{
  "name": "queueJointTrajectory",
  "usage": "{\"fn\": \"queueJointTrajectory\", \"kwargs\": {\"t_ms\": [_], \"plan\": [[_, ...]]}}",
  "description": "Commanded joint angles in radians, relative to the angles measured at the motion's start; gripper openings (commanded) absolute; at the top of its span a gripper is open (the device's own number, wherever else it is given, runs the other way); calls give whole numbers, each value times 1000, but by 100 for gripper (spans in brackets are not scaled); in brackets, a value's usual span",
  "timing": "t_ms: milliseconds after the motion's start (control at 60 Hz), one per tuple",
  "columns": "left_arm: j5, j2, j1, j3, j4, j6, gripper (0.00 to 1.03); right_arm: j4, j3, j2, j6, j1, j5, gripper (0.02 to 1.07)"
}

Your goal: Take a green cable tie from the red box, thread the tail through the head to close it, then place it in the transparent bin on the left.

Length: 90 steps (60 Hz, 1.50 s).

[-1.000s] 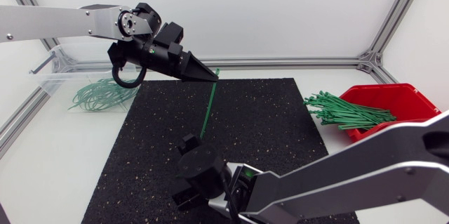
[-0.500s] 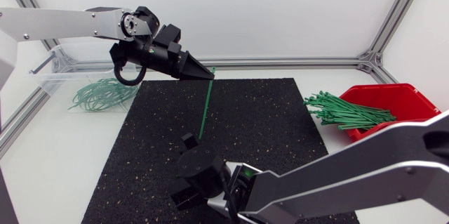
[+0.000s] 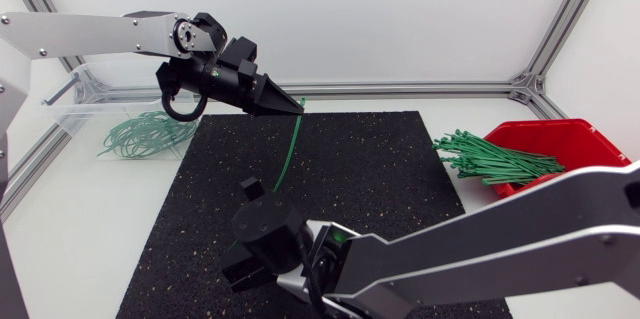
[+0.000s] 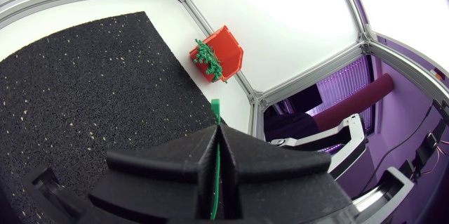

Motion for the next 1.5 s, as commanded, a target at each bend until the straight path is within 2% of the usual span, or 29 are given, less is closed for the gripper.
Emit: {"fn": "queueJointTrajectory", "kwargs": {"t_ms": [0, 50, 167, 450, 1050, 1483], "plan": [[24, 18, 14, 31, -22, 34, 3, -54, 35, -34, 37, 4, 0, 39], [27, 16, 17, 31, -28, 40, 3, -138, 56, -49, 85, 4, -14, 39], [28, 18, 17, 37, -62, 69, 3, -218, 70, -77, 135, 7, -29, 39], [30, 15, 13, 46, -92, 86, 3, -308, 85, -68, 192, 24, -65, 37], [31, 25, 14, 51, -125, 124, 3, -347, 93, -23, 284, 99, -88, 37], [35, 39, 17, 57, -126, 126, 3, -448, 104, -45, 327, 104, -129, 39]]}}
